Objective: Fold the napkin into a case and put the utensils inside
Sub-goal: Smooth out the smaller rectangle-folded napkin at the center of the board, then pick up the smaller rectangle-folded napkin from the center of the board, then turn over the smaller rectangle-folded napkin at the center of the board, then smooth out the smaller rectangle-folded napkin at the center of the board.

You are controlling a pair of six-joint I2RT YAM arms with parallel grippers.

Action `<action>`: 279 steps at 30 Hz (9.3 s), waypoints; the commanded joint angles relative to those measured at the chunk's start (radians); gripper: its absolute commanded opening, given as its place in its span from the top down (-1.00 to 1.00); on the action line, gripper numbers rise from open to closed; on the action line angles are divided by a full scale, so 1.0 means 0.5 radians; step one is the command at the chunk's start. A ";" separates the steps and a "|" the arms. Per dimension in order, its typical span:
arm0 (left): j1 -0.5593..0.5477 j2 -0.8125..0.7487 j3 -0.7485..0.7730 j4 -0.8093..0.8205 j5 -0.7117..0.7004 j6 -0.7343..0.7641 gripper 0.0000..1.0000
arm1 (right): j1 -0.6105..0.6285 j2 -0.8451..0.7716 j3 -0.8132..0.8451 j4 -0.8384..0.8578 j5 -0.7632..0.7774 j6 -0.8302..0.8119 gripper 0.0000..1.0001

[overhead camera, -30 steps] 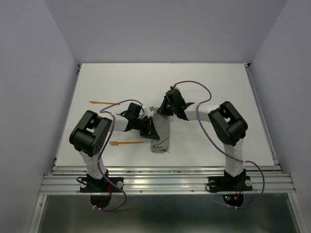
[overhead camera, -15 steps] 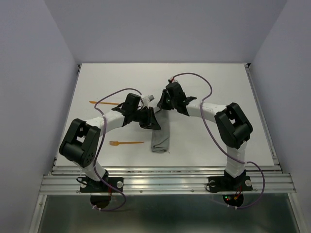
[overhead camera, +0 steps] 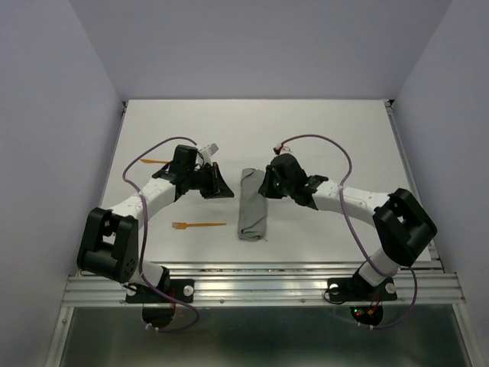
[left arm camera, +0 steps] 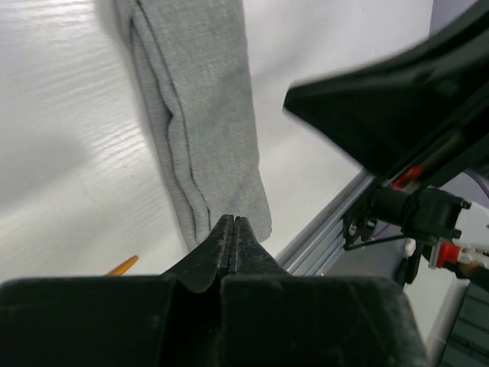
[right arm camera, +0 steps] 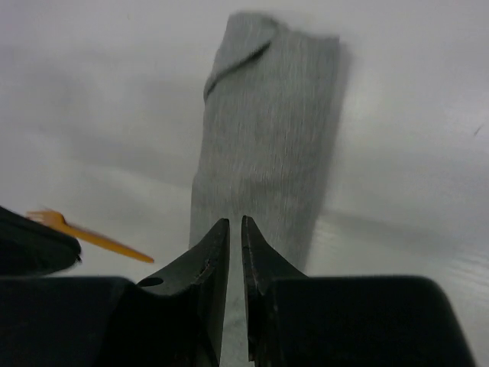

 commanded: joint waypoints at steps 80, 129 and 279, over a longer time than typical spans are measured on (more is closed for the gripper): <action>0.554 -0.272 -0.051 -0.179 -0.200 0.081 1.00 | 0.696 0.551 0.678 -0.829 0.807 -0.122 -0.45; 0.616 -0.198 -0.153 -0.120 -0.123 0.182 1.00 | 0.671 1.051 0.959 -0.906 0.847 0.007 0.78; 0.143 0.783 0.835 0.104 -0.234 -0.140 1.00 | 0.536 -0.093 -0.103 -0.403 0.157 -0.202 0.98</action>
